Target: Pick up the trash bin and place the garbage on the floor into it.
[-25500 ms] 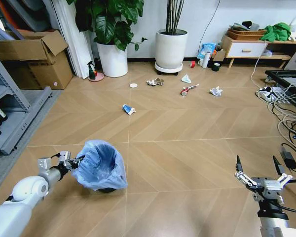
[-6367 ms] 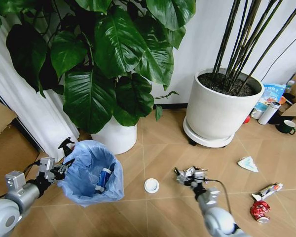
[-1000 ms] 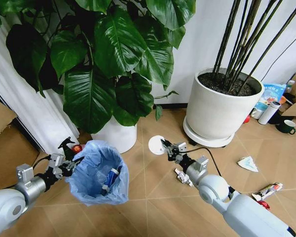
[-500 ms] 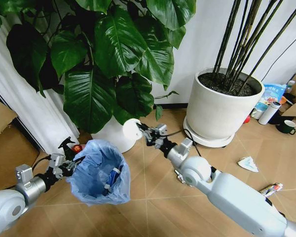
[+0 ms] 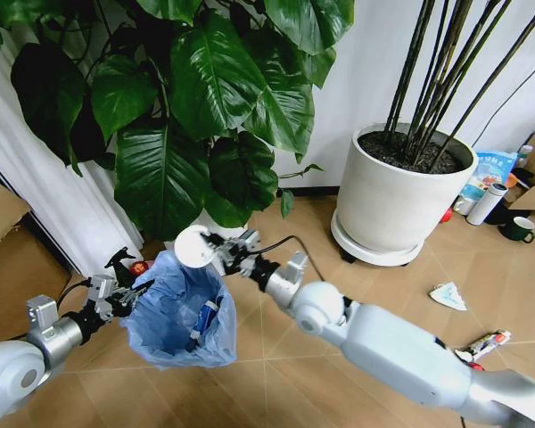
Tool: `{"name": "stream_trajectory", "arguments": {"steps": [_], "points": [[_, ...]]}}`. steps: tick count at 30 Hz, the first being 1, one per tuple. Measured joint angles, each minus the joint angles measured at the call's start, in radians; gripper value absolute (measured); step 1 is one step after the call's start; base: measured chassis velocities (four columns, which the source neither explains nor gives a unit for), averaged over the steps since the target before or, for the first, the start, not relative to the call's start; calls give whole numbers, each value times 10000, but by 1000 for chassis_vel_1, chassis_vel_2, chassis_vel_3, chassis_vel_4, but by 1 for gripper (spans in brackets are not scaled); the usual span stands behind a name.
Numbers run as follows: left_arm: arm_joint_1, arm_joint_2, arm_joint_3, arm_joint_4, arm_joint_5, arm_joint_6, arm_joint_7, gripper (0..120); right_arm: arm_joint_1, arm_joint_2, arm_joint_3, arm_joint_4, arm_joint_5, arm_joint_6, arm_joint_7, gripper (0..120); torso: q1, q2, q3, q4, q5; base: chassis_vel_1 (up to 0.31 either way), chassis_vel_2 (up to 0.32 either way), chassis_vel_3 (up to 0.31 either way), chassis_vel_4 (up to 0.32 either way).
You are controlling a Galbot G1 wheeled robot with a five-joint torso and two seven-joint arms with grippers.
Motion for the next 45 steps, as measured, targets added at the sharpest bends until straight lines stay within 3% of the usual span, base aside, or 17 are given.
{"name": "stream_trajectory", "arguments": {"steps": [3, 8, 17, 22, 26, 35, 45], "points": [[119, 0, -70, -78, -38, 0, 1, 0, 21, 452, -150, -334, -151, 3, -36, 0, 0, 0, 0, 3, -1, 0, 0, 0, 0], [191, 0, -134, -138, -87, 0, 1, 0, 53, 558, -268, -383, -179, -42, -32, 0, 0, 0, 0, 1, 0, 0, 0, 0, 0], [145, 34, -168, -138, -167, 6, 2, 0, -3, 612, -395, -403, -300, -118, 57, 37, 0, 0, -1, 0, 0, 0, 0, 0, 0], [146, 35, -168, -130, -178, 10, 3, 0, -21, 531, -364, -376, -305, -125, 71, 50, -1, 0, -1, 0, 1, 0, 0, 0, 0], [144, 42, -181, -110, -215, 14, 2, 0, -46, 386, -355, -323, -331, -136, 80, 70, 0, 0, -1, 0, 1, 0, 0, 0, 0], [157, 45, -196, -102, -221, 20, -3, 0, -125, 124, -202, -112, -334, -137, 92, 98, 0, 0, -1, 0, 4, 0, 0, 0, 0], [117, 70, -175, -136, -245, 38, -36, 0, -166, -268, -242, -61, -335, -349, 314, 100, 0, 0, 0, -2, -1, 0, 0, 0, 0]]}}
